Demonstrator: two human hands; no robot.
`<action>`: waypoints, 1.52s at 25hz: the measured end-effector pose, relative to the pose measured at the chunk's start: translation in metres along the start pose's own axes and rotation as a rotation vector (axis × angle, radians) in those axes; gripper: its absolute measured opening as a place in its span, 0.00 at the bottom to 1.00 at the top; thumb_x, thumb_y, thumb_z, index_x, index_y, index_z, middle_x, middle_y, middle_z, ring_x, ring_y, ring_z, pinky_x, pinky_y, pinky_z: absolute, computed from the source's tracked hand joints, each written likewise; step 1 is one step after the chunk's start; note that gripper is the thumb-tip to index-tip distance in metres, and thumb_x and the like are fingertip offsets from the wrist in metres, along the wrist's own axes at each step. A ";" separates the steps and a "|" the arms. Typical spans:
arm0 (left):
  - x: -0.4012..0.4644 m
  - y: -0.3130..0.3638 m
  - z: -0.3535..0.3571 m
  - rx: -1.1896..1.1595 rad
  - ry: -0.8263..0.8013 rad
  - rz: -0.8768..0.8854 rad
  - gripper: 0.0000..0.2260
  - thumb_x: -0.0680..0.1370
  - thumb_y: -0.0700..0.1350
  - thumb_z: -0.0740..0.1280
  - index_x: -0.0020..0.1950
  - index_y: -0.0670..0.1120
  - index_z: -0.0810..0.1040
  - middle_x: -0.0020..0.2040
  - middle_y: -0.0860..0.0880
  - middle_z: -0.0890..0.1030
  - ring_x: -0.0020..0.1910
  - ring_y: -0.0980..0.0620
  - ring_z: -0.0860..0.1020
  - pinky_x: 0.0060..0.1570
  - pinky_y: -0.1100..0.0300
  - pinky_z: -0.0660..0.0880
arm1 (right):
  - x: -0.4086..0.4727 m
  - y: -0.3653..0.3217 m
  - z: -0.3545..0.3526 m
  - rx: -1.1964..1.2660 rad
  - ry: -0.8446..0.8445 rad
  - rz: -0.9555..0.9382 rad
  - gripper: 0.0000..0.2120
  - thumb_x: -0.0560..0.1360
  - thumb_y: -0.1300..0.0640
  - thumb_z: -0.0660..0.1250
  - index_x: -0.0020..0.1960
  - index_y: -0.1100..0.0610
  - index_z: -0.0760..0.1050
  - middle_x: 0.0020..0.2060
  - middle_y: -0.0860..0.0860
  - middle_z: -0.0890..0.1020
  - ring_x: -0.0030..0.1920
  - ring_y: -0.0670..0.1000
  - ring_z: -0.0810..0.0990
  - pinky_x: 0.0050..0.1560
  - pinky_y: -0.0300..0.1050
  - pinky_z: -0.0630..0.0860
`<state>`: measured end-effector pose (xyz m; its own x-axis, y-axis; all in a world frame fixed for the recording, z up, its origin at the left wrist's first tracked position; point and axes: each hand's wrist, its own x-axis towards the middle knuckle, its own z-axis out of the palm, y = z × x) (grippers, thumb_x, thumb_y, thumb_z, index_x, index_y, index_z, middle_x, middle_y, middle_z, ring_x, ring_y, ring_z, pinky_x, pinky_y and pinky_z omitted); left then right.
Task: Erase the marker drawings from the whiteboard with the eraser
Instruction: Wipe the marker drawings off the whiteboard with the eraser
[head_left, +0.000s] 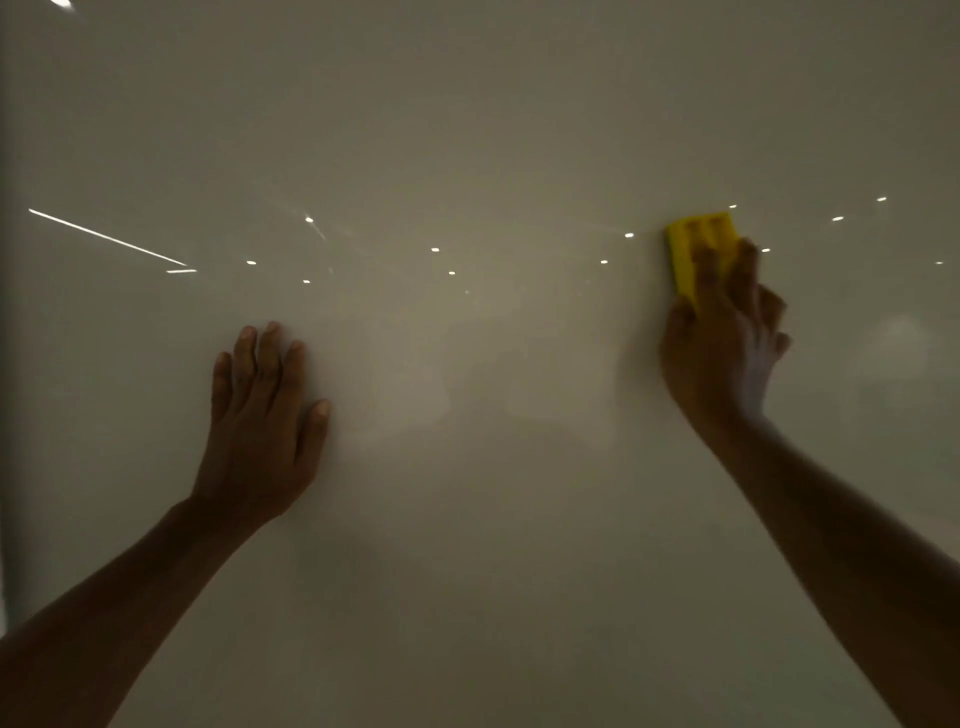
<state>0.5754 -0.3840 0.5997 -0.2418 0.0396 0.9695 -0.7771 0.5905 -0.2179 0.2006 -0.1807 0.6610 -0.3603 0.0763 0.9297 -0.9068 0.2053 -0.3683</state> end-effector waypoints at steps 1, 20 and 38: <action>0.001 -0.008 -0.002 0.003 -0.001 -0.005 0.29 0.84 0.50 0.56 0.79 0.31 0.65 0.80 0.28 0.62 0.81 0.27 0.58 0.78 0.32 0.53 | 0.017 -0.007 0.001 0.016 0.003 0.102 0.30 0.79 0.57 0.61 0.80 0.46 0.60 0.81 0.55 0.55 0.70 0.66 0.65 0.62 0.64 0.67; -0.012 -0.109 -0.019 -0.038 0.054 -0.148 0.29 0.84 0.49 0.56 0.79 0.29 0.65 0.80 0.28 0.63 0.80 0.27 0.60 0.78 0.33 0.56 | 0.003 -0.315 0.083 -0.052 -0.140 -1.124 0.28 0.80 0.53 0.58 0.79 0.40 0.59 0.81 0.51 0.58 0.69 0.61 0.70 0.58 0.58 0.67; -0.019 -0.115 -0.021 -0.072 0.063 -0.206 0.29 0.84 0.46 0.54 0.79 0.27 0.61 0.80 0.26 0.61 0.80 0.26 0.58 0.79 0.30 0.56 | -0.055 -0.339 0.089 -0.007 -0.211 -1.345 0.26 0.78 0.52 0.63 0.76 0.42 0.67 0.79 0.51 0.63 0.66 0.60 0.72 0.56 0.54 0.67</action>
<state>0.6816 -0.4362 0.6092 -0.0433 -0.0386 0.9983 -0.7624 0.6470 -0.0080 0.5084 -0.3411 0.7347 0.7669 -0.3343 0.5478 -0.5794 0.0066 0.8150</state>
